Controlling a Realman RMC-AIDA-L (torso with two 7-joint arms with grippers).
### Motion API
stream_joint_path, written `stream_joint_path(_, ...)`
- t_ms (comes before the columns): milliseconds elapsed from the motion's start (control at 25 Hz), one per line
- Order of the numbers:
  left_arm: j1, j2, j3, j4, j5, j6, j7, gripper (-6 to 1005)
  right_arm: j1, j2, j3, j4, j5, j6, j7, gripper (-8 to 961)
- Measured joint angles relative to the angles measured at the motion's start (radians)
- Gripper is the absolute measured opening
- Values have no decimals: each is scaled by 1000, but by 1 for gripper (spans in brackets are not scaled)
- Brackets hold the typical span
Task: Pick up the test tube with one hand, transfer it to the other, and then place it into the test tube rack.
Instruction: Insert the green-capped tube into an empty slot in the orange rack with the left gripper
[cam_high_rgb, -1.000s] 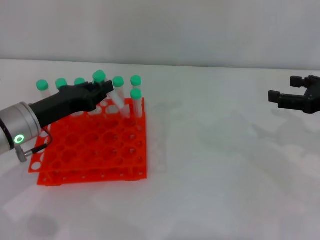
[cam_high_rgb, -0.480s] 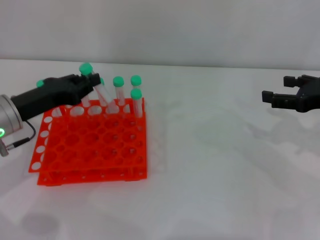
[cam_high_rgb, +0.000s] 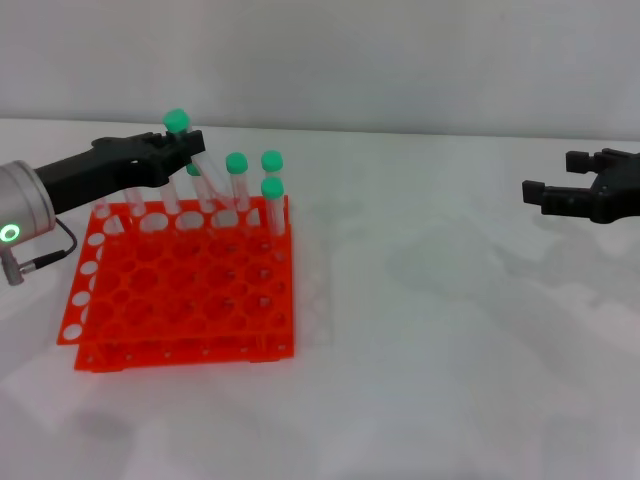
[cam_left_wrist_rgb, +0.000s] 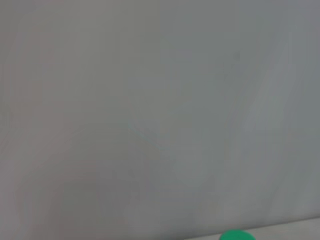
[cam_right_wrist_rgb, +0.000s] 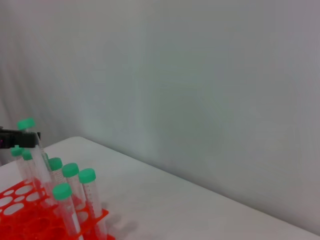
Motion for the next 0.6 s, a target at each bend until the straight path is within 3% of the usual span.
stream_joint_path(600, -20, 1, 2, 18, 61, -41, -18, 212, 24, -1, -4, 24, 1, -24, 0, 857)
